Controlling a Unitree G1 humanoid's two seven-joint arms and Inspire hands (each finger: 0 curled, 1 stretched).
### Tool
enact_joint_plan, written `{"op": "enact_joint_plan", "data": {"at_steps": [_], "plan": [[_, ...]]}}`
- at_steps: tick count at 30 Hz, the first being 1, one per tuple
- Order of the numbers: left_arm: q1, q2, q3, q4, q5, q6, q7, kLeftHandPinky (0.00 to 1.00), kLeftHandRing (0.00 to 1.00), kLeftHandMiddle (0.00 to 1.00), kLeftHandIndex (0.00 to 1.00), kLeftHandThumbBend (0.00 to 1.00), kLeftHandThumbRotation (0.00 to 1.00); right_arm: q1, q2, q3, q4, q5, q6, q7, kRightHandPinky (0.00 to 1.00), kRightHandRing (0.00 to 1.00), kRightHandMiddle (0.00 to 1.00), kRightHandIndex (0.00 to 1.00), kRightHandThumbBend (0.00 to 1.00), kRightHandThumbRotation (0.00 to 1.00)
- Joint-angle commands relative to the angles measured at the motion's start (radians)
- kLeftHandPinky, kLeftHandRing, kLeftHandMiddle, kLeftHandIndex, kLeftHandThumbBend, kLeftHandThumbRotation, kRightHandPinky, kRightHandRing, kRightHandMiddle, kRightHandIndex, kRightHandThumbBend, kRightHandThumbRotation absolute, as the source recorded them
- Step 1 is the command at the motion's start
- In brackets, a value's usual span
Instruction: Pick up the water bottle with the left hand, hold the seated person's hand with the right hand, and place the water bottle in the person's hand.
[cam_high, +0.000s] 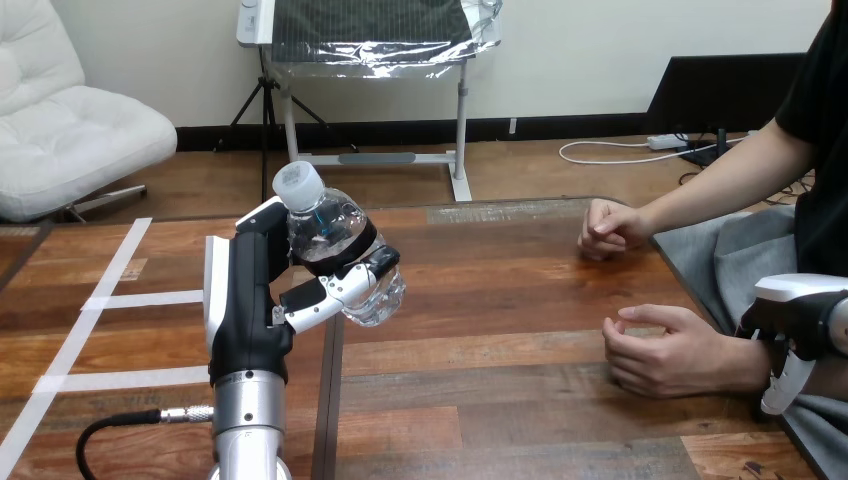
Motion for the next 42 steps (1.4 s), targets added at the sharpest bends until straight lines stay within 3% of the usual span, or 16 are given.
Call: {"op": "enact_joint_plan", "data": {"at_steps": [1,8,22,29,35,42], "plan": [[-0.046,0.005,0.009,-0.023,-0.014,-0.043,0.002,0.45,0.43,0.43,0.50,0.59,0.00,-0.027,0.077,0.037,0.019,0.016,-0.028,-0.004,0.64,0.70,0.77,0.79,0.63,0.00],[-0.044,0.007,0.010,-0.021,-0.025,-0.050,-0.004,0.45,0.43,0.43,0.50,0.59,0.00,-0.009,0.091,0.016,0.026,0.047,-0.038,-0.041,0.63,0.69,0.76,0.77,0.65,0.00],[-0.043,0.009,0.009,-0.025,-0.023,-0.044,0.002,0.44,0.44,0.43,0.51,0.59,0.00,-0.003,0.117,0.049,0.050,0.018,-0.010,-0.119,0.65,0.73,0.82,0.78,0.66,0.00],[-0.046,0.011,0.011,-0.015,-0.029,-0.059,-0.002,0.45,0.44,0.43,0.51,0.59,0.00,-0.001,0.120,0.054,0.068,0.024,-0.035,-0.155,0.65,0.74,0.83,0.75,0.67,0.00],[-0.047,0.011,0.012,-0.012,-0.031,-0.061,-0.002,0.45,0.44,0.43,0.51,0.59,0.00,0.009,0.128,0.032,0.083,0.061,-0.061,-0.182,0.61,0.71,0.80,0.73,0.68,0.00],[-0.046,0.006,0.012,-0.021,-0.038,-0.048,-0.007,0.46,0.44,0.43,0.51,0.59,0.00,0.014,0.134,0.050,0.096,0.051,-0.073,-0.227,0.58,0.67,0.78,0.70,0.69,0.00]]}}
